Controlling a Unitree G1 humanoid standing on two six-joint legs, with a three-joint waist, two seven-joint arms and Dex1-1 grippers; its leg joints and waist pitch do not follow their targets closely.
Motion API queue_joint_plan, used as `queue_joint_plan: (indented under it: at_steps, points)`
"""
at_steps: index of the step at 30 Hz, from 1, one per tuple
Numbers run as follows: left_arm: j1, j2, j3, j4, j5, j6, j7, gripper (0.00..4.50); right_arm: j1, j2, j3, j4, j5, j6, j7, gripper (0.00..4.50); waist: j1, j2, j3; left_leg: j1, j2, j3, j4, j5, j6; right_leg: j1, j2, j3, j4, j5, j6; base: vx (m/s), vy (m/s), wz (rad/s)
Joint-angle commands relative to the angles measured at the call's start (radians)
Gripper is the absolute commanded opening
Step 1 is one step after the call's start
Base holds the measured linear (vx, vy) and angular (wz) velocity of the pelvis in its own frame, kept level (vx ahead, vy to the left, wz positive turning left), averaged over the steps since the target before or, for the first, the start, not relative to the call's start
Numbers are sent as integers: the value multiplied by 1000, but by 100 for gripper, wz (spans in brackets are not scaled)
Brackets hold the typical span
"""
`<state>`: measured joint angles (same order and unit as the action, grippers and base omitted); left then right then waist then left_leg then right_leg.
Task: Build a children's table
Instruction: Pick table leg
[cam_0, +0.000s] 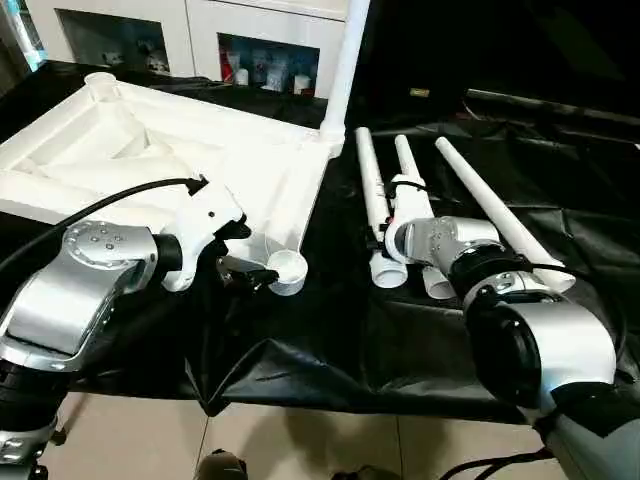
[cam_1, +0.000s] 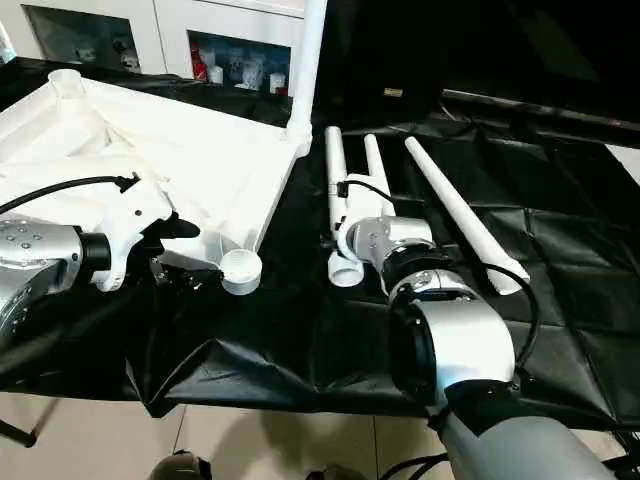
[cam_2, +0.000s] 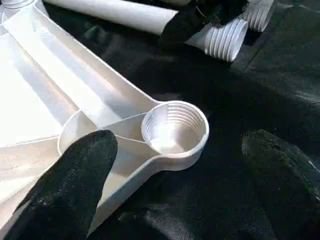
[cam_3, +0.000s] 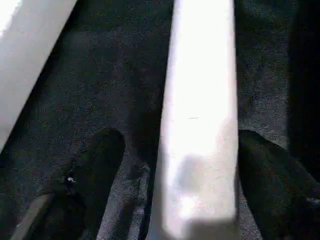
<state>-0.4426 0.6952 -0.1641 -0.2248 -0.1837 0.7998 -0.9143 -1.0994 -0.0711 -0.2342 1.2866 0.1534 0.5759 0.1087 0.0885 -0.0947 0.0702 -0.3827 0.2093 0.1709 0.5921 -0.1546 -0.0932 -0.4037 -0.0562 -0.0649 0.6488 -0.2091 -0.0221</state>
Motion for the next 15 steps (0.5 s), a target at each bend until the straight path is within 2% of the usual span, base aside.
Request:
queue_joint_plan:
  at_steps: [1, 2, 4, 5, 6, 8, 10, 15]
  points:
    - [-12, 1, -26, -36, -8, -10, -11, 450, 4, -7, -6, 31, -11, 5, -16, 331, 0, 21, -78, 19, 18, 4, -61, -124, -79, 53, -72, 50, -54, -21, -160, 0, 0, 0]
    - [-12, -5, -33, -36, -1, -17, -4, 450, 9, -9, -8, 32, -10, 4, -19, 331, -1, 15, -78, 18, 19, 4, -62, -123, -79, 53, -72, 50, -54, -22, -159, 0, 0, 0]
    - [-10, -19, -44, -33, 12, -45, 8, 450, 17, -14, -15, 34, -6, 2, -24, 300, 0, 18, -79, 20, 19, 3, -62, -134, -86, 51, -71, 49, -55, -28, -152, 0, 0, 0]
    - [-9, -27, -49, -32, 10, -50, 8, 450, 23, -17, -19, 35, -3, 1, -27, 300, -1, 10, -79, 20, 19, 4, -62, -140, -87, 51, -71, 49, -56, -31, -150, 0, 0, 0]
    - [-9, -28, -53, -33, 7, -36, 8, 450, 26, -19, -20, 35, -2, 0, -28, 300, 1, 11, -80, 20, 19, 4, -62, -140, -88, 51, -71, 49, -55, -32, -149, 0, 0, 0]
    - [-10, -29, -55, -34, 4, -22, 9, 450, 28, -20, -21, 35, -1, -1, -29, 273, 0, 12, -80, 19, 18, 4, -62, -142, -89, 51, -71, 49, -55, -35, -147, 0, 0, 0]
    - [-12, -62, -62, -16, 44, -70, 70, 450, 43, -27, -30, 37, 5, -7, -31, 261, 0, 4, -80, 18, 19, 4, -62, -147, -88, 52, -72, 48, -56, -48, -142, 0, 0, 0]
    - [-19, -101, -65, 11, 60, -103, 117, 450, 63, -33, -48, 39, 17, -16, -43, 217, 4, 8, -83, 19, 18, 2, -62, -162, -93, 50, -72, 47, -60, -57, -133, 0, 0, 0]
